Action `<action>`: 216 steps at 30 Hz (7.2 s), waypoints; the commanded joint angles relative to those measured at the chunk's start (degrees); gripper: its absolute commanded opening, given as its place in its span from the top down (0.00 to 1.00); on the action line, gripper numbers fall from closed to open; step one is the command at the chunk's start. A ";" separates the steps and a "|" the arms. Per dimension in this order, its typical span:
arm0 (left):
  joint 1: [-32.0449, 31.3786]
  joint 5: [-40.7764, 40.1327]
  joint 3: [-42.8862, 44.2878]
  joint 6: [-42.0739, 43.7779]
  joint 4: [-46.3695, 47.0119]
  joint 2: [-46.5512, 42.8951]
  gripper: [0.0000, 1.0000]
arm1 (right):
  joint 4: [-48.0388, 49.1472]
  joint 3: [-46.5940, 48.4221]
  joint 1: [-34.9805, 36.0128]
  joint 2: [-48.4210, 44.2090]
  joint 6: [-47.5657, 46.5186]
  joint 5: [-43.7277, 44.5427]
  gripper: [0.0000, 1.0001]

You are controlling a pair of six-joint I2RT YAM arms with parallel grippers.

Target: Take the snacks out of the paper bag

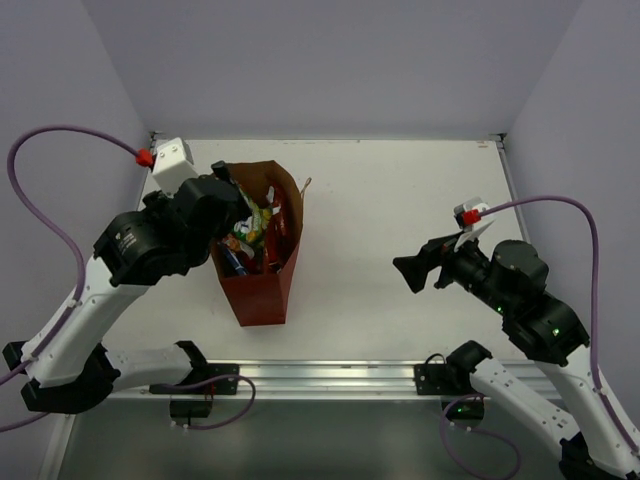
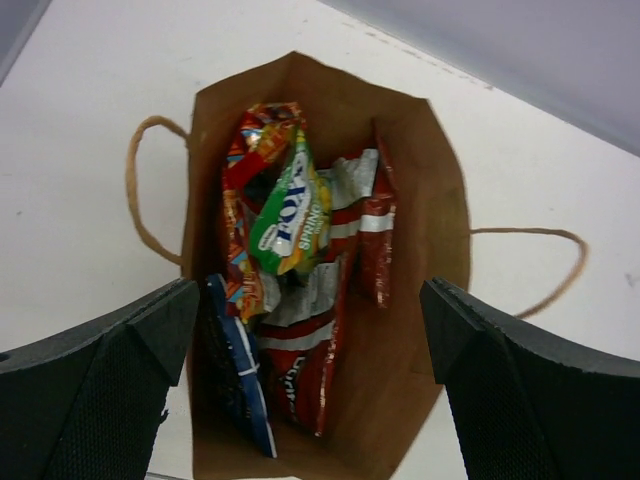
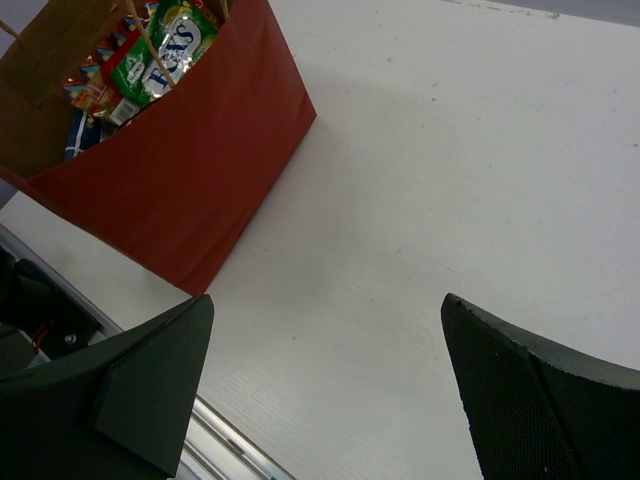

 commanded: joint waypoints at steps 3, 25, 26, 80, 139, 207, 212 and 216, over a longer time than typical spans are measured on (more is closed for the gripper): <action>6.68 -2.37 -9.52 -4.05 -0.91 -1.94 0.00 | 1.13 0.49 0.21 -0.32 0.67 -1.57 0.01; 24.79 7.66 -26.07 14.67 21.59 -0.46 0.52 | 0.77 0.40 0.21 -1.81 0.32 -2.18 0.01; 25.06 7.92 -25.72 15.20 21.94 -0.28 0.54 | 0.77 0.31 0.30 -1.99 0.32 -2.36 0.01; 20.84 27.17 -15.44 44.47 42.07 7.37 1.00 | 2.27 51.64 15.41 68.67 41.01 6.42 0.21; 21.01 27.52 -19.83 44.82 43.04 5.97 1.00 | 7.28 56.56 4.80 50.93 31.53 -2.70 1.00; 21.01 32.80 -22.82 46.67 44.97 5.44 1.00 | 0.16 45.84 0.99 52.32 17.45 -0.95 0.16; 20.93 33.15 -22.64 46.67 45.06 5.44 1.00 | -2.03 46.81 8.28 58.90 23.59 -0.69 0.16; 20.93 33.06 -22.03 46.40 44.79 5.09 1.00 | -1.51 46.37 11.80 61.82 26.16 -0.78 0.18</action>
